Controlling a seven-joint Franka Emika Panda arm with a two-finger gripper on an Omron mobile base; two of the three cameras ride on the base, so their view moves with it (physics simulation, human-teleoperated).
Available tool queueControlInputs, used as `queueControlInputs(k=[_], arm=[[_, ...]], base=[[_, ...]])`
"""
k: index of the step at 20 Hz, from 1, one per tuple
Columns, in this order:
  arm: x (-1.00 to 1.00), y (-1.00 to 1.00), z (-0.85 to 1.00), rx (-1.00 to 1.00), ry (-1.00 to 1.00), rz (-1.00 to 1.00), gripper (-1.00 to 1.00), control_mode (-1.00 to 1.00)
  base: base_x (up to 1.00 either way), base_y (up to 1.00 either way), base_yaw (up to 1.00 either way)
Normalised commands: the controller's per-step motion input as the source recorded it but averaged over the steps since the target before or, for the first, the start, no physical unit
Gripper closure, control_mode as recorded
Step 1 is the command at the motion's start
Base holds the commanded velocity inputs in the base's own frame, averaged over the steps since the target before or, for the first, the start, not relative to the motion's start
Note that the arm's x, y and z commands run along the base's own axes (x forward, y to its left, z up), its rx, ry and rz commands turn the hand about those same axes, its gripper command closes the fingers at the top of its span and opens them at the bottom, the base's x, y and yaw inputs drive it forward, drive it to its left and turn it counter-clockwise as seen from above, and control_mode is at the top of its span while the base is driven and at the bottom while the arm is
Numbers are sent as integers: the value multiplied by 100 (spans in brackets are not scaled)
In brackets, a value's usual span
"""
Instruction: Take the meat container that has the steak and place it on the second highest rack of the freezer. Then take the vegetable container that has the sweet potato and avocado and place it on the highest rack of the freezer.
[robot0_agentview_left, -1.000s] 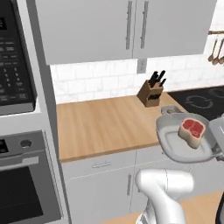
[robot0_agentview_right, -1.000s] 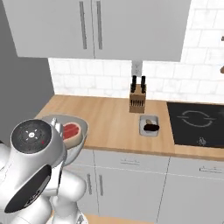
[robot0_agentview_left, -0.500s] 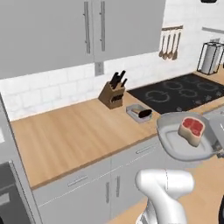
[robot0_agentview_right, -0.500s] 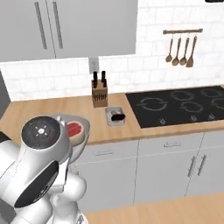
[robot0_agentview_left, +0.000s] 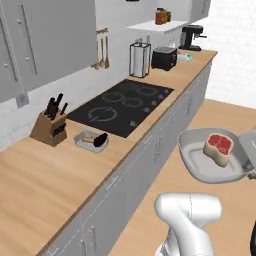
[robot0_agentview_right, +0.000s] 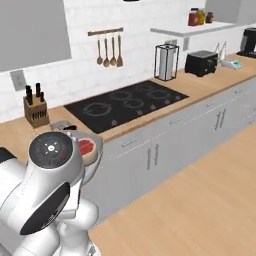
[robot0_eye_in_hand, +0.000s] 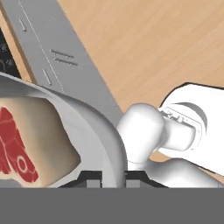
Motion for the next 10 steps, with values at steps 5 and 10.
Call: queueControlInputs(k=[5,10], arm=[[0,0,0,0,0,0,100,100],[0,0,0,0,0,0,100,100]], base=[[0,-1,-81],[0,-1,-80]])
